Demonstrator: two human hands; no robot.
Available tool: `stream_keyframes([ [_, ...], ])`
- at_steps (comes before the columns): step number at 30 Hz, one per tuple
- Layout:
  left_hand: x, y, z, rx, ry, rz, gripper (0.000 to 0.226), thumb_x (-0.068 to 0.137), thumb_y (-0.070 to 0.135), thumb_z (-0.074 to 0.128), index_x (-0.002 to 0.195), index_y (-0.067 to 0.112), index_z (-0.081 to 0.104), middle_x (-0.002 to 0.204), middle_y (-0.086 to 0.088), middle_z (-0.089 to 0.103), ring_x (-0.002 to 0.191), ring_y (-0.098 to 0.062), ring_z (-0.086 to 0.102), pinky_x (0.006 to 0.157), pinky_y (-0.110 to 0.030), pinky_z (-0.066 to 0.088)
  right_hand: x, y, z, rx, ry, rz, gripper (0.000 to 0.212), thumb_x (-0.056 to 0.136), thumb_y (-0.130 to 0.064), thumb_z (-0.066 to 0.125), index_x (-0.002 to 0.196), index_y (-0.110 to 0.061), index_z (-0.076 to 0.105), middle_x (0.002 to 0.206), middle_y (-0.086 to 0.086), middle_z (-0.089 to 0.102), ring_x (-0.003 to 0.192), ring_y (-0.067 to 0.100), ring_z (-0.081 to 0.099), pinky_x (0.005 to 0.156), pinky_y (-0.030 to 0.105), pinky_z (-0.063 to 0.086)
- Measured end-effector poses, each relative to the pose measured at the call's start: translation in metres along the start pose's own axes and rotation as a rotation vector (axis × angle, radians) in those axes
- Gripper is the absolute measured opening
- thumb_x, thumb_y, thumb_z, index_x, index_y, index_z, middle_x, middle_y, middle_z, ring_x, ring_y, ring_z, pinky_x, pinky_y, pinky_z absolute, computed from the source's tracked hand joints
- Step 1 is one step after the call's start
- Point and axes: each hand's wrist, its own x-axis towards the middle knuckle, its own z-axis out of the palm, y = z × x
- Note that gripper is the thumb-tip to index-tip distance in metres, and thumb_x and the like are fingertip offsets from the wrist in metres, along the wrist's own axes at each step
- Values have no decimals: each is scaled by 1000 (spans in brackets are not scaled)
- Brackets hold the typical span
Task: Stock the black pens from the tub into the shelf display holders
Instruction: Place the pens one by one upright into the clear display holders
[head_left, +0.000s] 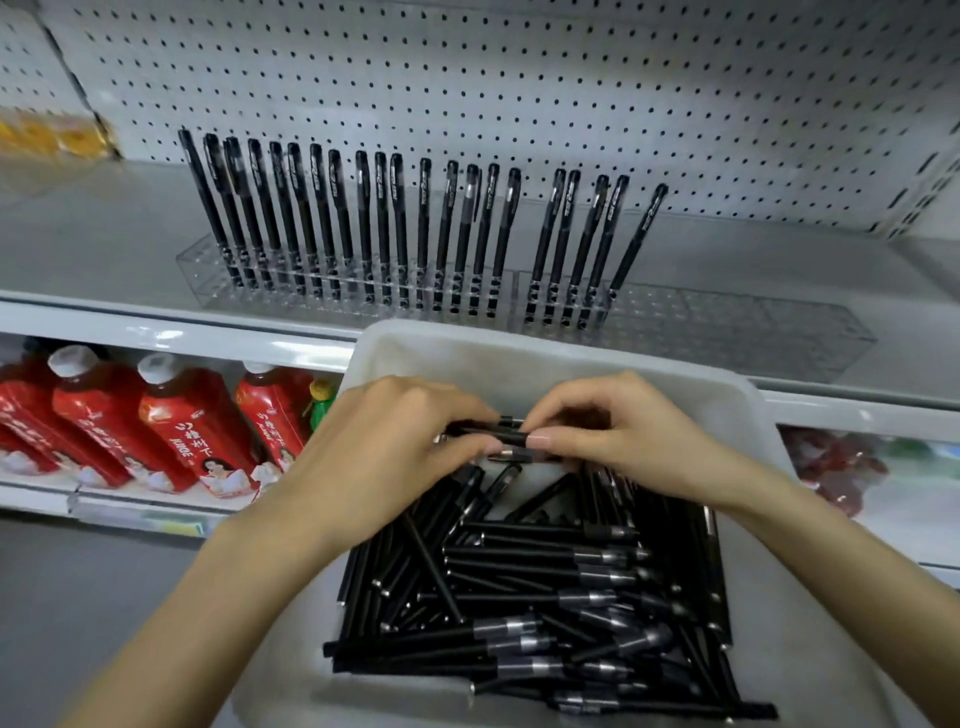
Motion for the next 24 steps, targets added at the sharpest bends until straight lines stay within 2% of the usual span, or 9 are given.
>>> stream_keyframes([
  [2, 5, 3, -2, 2, -29, -12, 21, 85, 46, 60, 101, 38, 70, 90, 19, 69, 85, -1, 61, 77, -34, 51, -1, -2, -6, 28, -16, 9, 6, 74, -22, 71, 80, -19, 70, 66, -5, 66, 58, 2, 57, 57, 14, 45],
  [5, 12, 4, -4, -20, -50, -48, 18, 85, 50, 56, 90, 40, 70, 80, 19, 69, 78, 0, 61, 76, -32, 50, -4, -2, -22, 4, -27, 49, 10, 72, -12, 77, 80, -14, 72, 66, -2, 65, 59, 5, 56, 57, 15, 44],
  [8, 17, 3, 0, -125, -64, -92, 13, 84, 48, 57, 76, 42, 63, 72, 23, 67, 73, 7, 60, 70, -21, 47, -12, -2, -45, 38, 59, 102, 16, 68, -17, 76, 81, -9, 73, 72, 8, 69, 63, 6, 61, 58, 15, 46],
  [10, 20, 5, 8, -253, -79, -130, 11, 85, 41, 60, 79, 35, 66, 71, 21, 68, 71, 9, 61, 67, -16, 45, -16, -2, -56, 93, 144, 122, 21, 64, -21, 74, 81, -9, 73, 74, 9, 70, 65, 11, 64, 59, 20, 51],
  [13, 27, 17, 21, -476, -58, -166, 7, 85, 33, 64, 81, 29, 67, 70, 14, 71, 71, 4, 66, 68, -15, 46, -16, -1, -63, 333, 300, 131, 22, 64, -14, 71, 84, -6, 69, 68, 6, 69, 63, 12, 65, 58, 18, 51],
  [15, 33, 26, 26, -546, -49, -160, 9, 84, 36, 63, 80, 28, 64, 70, 13, 71, 72, 1, 67, 73, -23, 50, -13, -2, -63, 554, 383, 154, 23, 65, -12, 69, 87, -6, 68, 71, 5, 68, 65, 12, 64, 57, 17, 51],
  [19, 46, 39, 31, -405, -70, -93, 17, 88, 46, 55, 81, 31, 58, 74, 20, 70, 76, 3, 65, 78, -37, 53, -7, -8, -64, 623, 395, 154, 25, 67, -18, 69, 89, -8, 68, 82, 7, 71, 72, 13, 66, 61, 21, 52],
  [21, 52, 40, 30, -224, -23, -60, 23, 88, 54, 46, 89, 33, 55, 81, 20, 69, 82, 0, 64, 77, -35, 51, -5, -13, -70, 589, 418, 122, 24, 65, -18, 69, 87, -7, 67, 80, 9, 71, 74, 15, 68, 64, 22, 54],
  [24, 60, 35, 26, 54, 106, -8, 39, 89, 61, 30, 110, 38, 54, 106, 18, 65, 99, -6, 59, 84, -25, 45, -2, -19, -92, 572, 533, 46, 25, 58, -20, 73, 81, -10, 71, 80, 7, 73, 79, 17, 70, 67, 21, 55],
])
